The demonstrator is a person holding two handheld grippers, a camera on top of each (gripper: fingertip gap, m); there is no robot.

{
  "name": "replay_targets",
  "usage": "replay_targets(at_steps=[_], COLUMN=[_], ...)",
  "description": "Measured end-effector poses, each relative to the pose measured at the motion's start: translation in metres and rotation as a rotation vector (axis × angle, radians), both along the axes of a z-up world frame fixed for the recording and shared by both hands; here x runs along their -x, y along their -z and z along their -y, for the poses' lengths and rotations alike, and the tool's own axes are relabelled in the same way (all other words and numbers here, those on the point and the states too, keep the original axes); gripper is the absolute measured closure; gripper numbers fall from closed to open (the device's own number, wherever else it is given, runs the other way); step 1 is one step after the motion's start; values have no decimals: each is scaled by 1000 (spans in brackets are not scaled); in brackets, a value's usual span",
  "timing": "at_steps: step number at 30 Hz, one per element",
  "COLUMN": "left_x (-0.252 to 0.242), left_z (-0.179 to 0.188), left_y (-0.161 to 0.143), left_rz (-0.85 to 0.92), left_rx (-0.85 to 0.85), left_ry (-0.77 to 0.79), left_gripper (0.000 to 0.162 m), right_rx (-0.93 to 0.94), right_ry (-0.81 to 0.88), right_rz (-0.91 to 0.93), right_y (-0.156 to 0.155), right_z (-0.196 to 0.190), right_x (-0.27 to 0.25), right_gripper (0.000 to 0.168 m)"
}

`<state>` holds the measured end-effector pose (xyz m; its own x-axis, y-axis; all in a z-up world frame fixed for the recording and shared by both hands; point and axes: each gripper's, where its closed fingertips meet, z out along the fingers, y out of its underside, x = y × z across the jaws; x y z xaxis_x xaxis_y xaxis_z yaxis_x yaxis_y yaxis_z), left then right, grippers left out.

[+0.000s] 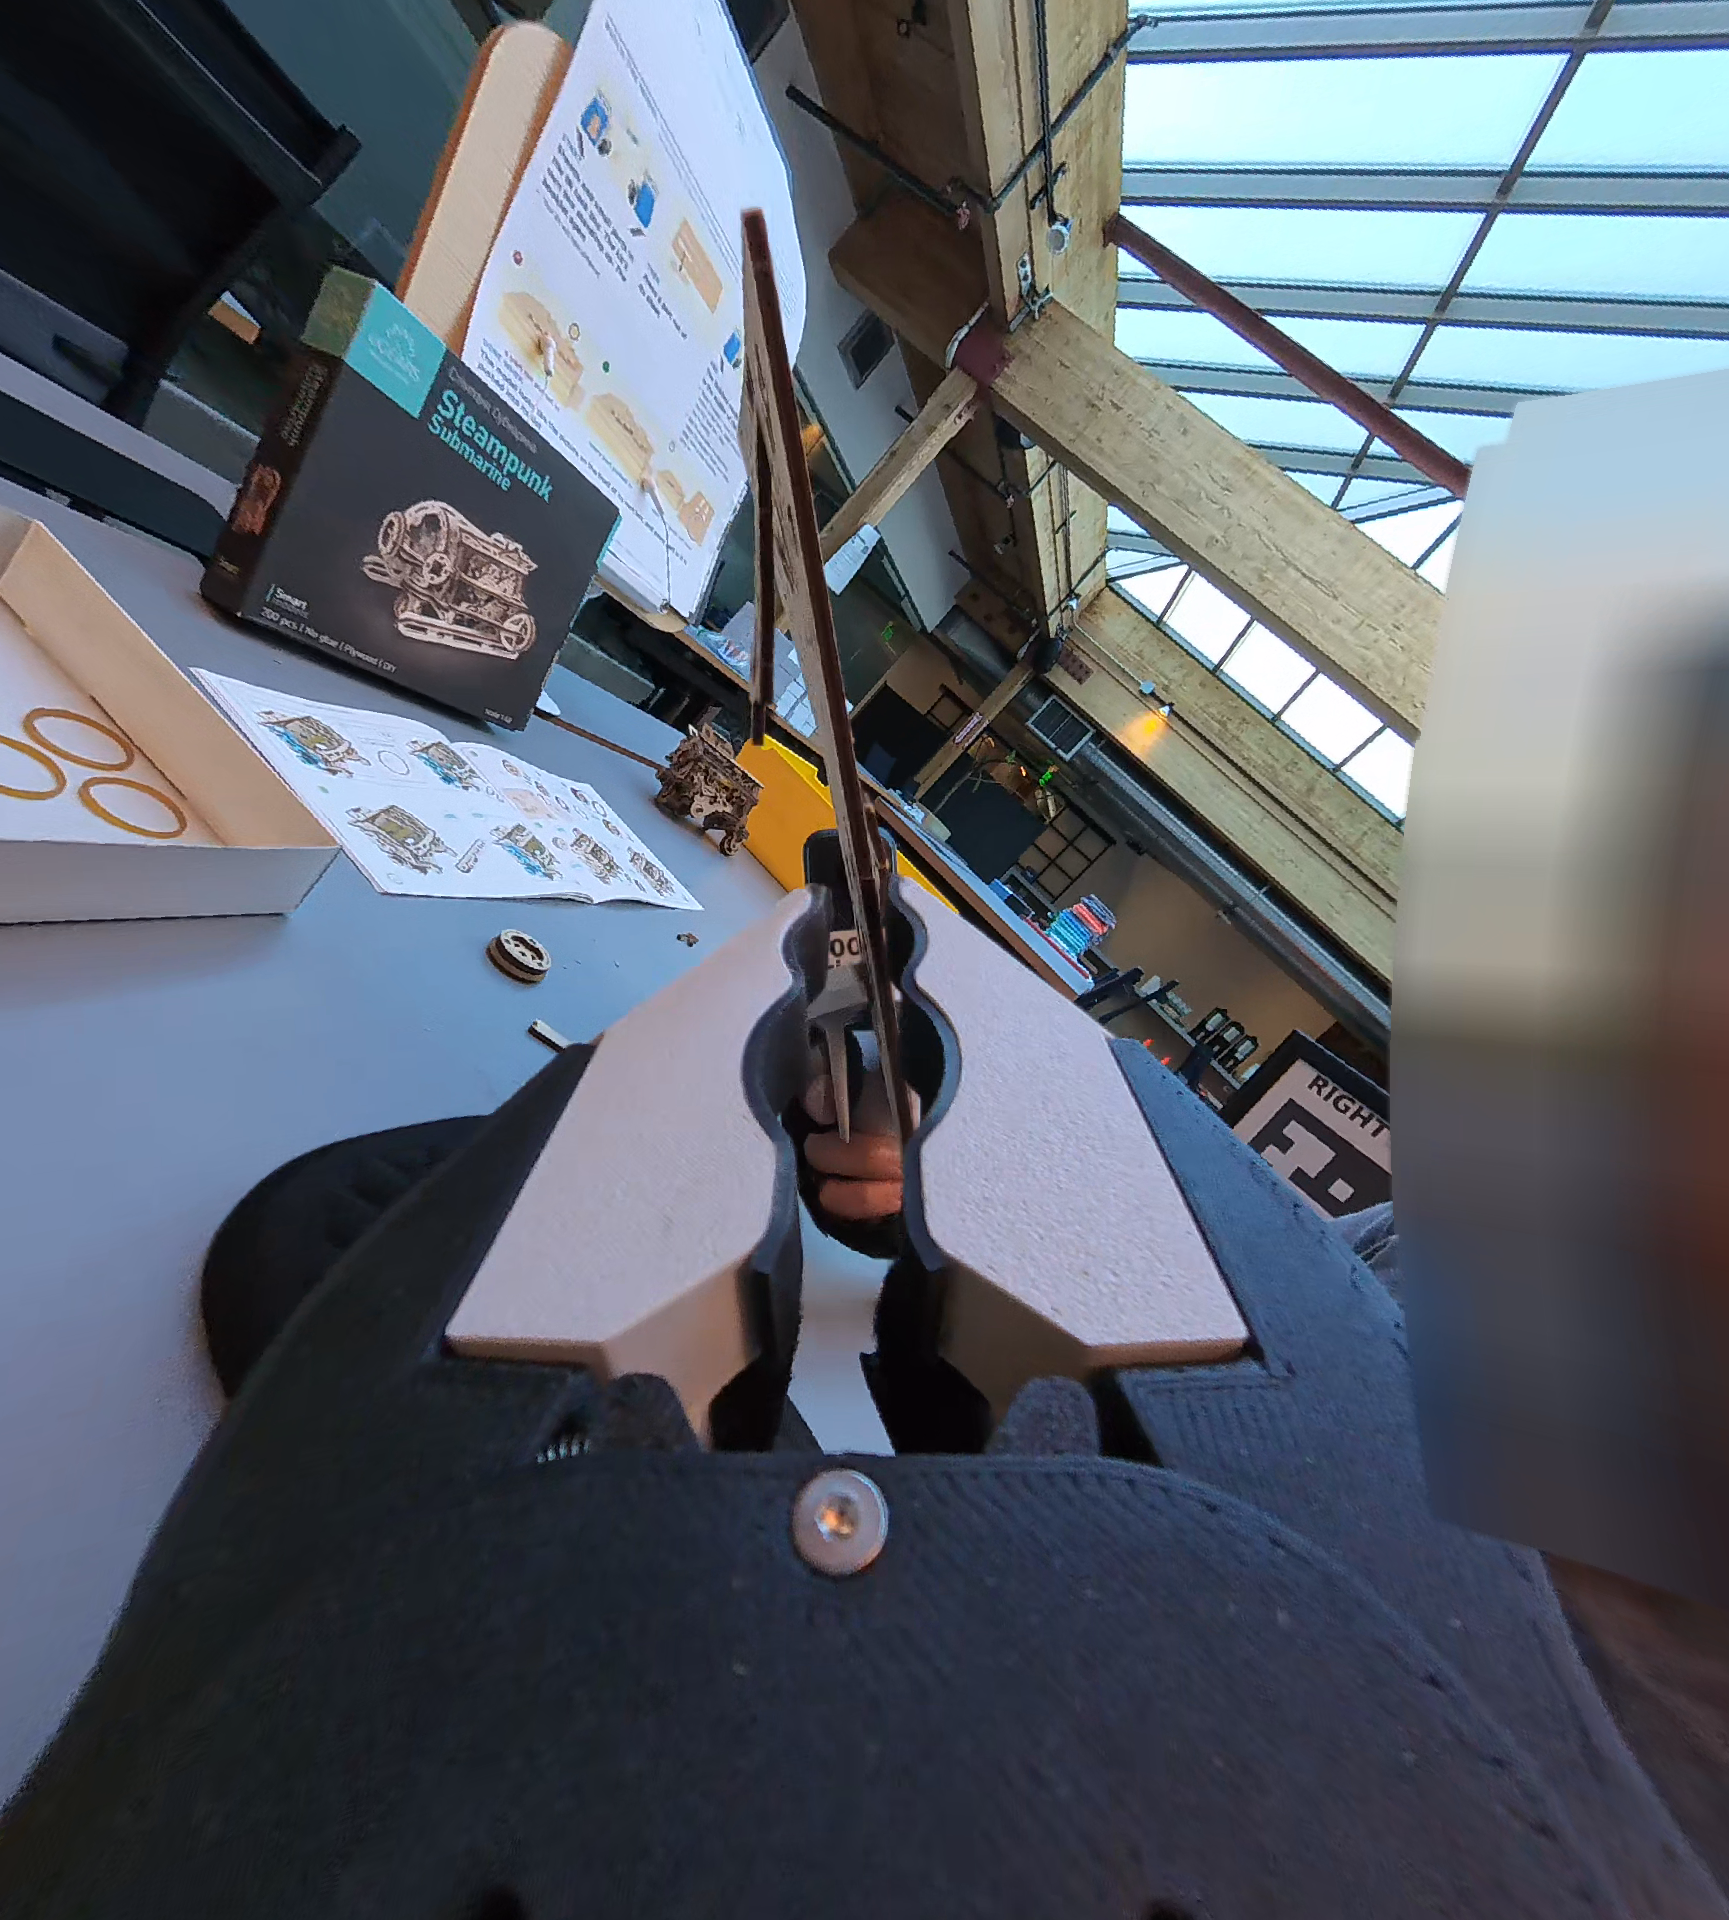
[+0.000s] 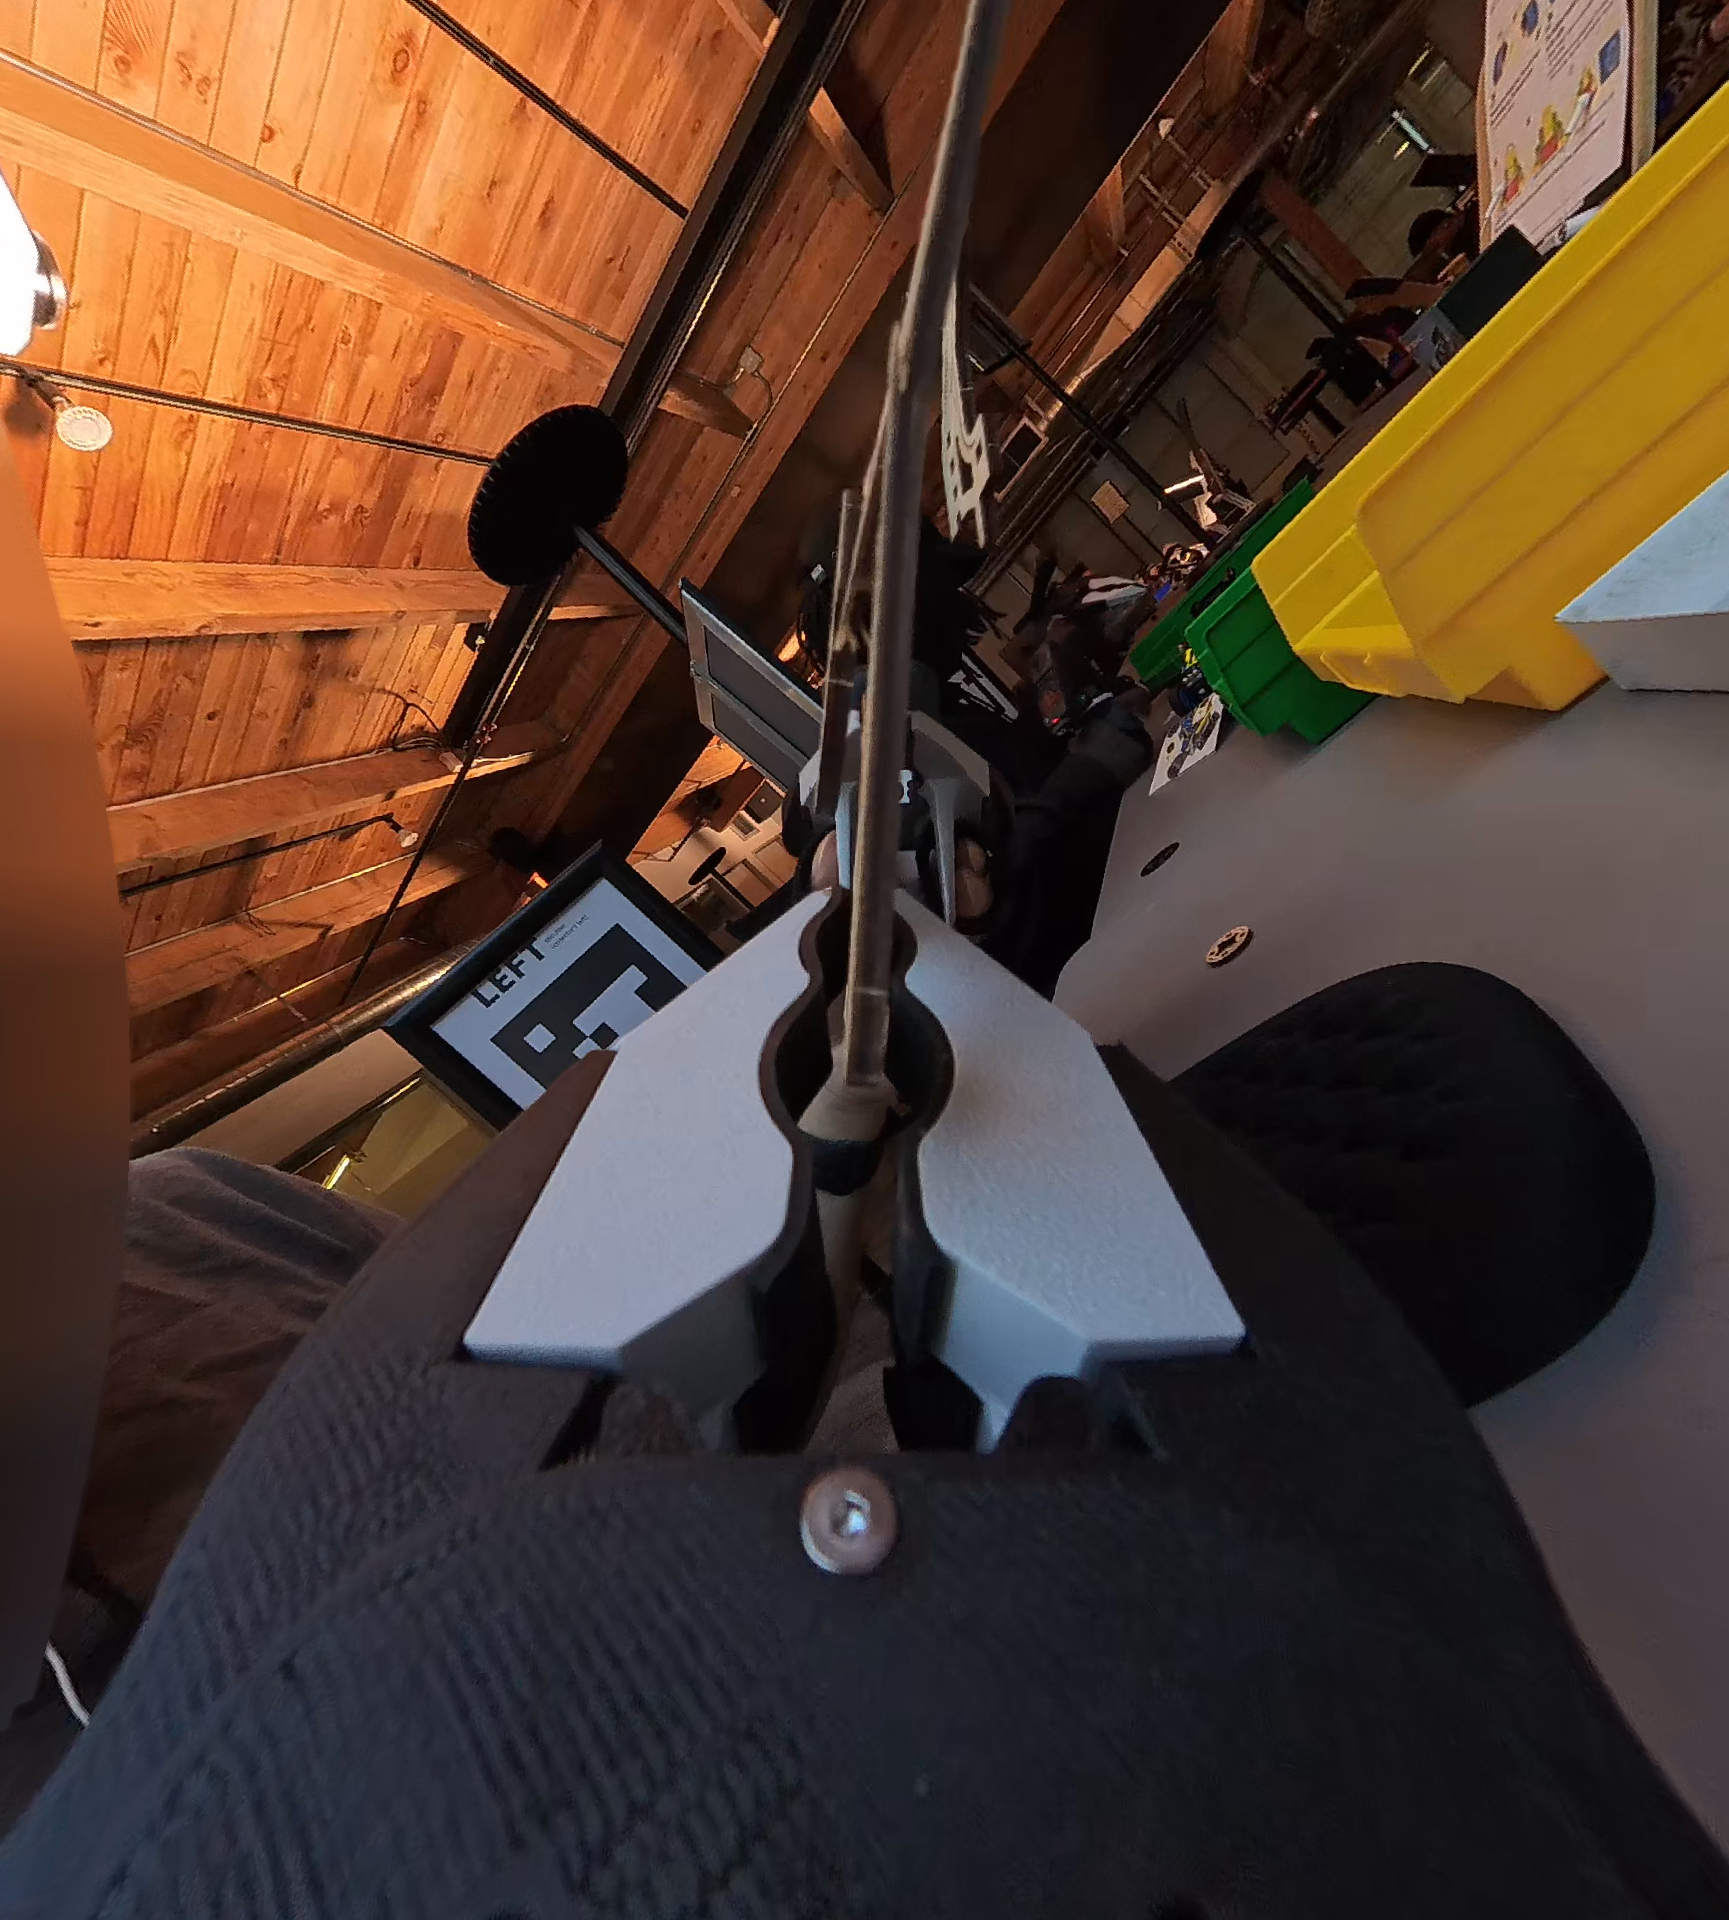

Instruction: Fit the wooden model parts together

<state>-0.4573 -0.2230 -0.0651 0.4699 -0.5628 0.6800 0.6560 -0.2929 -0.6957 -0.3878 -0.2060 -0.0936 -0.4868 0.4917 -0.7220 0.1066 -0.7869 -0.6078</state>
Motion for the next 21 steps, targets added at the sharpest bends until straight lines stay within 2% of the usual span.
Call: replay_targets(at_steps=[21], left_x=[-45], left_z=[4], left_y=[25], left_rz=[-31], left_rx=[83], left_ry=[171], left_gripper=[157], right_rx=[-7], right_ry=[15], right_rz=[4], right_y=[1], right_z=[-5], right_x=[-1], right_gripper=[167])
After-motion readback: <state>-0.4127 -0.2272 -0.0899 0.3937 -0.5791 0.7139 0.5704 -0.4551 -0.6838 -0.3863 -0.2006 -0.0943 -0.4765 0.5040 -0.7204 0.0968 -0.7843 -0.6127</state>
